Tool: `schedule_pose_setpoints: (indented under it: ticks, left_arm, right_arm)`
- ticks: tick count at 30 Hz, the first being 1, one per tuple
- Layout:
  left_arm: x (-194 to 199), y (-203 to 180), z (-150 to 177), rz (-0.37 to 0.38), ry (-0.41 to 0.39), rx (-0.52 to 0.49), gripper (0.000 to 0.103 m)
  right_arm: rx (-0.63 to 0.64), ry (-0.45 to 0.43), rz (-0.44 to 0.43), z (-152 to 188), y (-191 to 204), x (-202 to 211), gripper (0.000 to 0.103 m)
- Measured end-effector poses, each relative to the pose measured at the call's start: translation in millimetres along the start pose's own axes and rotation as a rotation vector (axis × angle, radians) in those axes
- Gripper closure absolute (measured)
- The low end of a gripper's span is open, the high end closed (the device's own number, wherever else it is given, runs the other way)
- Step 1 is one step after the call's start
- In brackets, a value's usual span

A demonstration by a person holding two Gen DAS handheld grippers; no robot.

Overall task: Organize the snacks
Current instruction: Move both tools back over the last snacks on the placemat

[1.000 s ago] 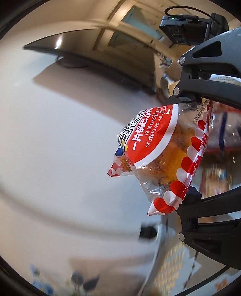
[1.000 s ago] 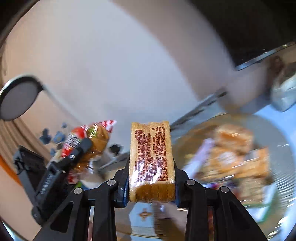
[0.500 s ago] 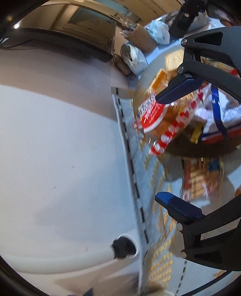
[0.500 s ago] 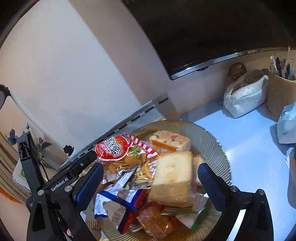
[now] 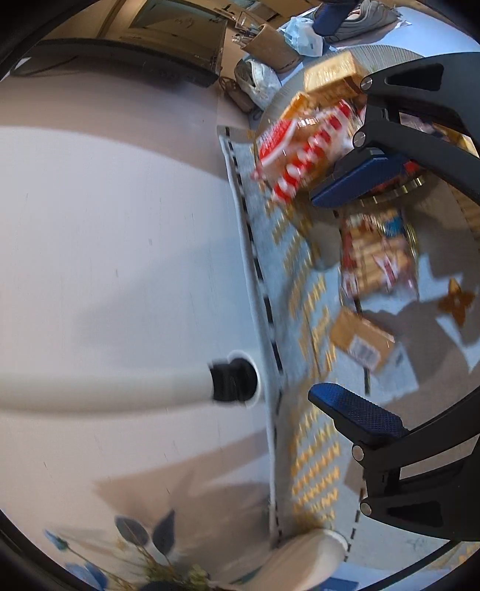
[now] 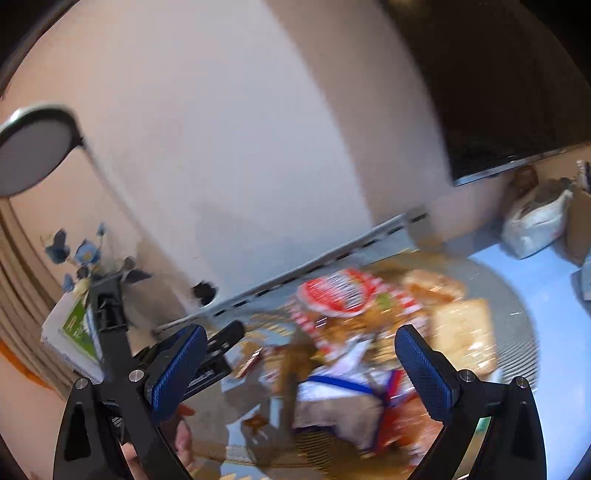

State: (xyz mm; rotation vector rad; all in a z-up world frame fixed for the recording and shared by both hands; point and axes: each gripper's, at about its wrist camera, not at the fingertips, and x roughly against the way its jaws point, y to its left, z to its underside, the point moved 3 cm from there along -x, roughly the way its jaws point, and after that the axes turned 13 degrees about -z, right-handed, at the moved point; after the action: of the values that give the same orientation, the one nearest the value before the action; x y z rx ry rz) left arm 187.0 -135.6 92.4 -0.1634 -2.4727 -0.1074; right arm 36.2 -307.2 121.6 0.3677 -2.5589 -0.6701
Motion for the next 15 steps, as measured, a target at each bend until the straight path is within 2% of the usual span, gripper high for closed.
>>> schedule_pose_setpoints:
  ticks: [8, 15]
  left_arm:
    - [-10.8, 48.5, 15.6, -0.073, 0.034, 0.011, 0.007]
    - [-31.6, 80.0, 34.9, -0.074, 0.109, 0.037, 0.007]
  right_arm:
    - [0.032, 0.095, -0.055, 41.5, 43.8, -48.8, 0.001]
    - [0.027, 0.176, -0.088, 89.0, 62.5, -88.2, 0.001]
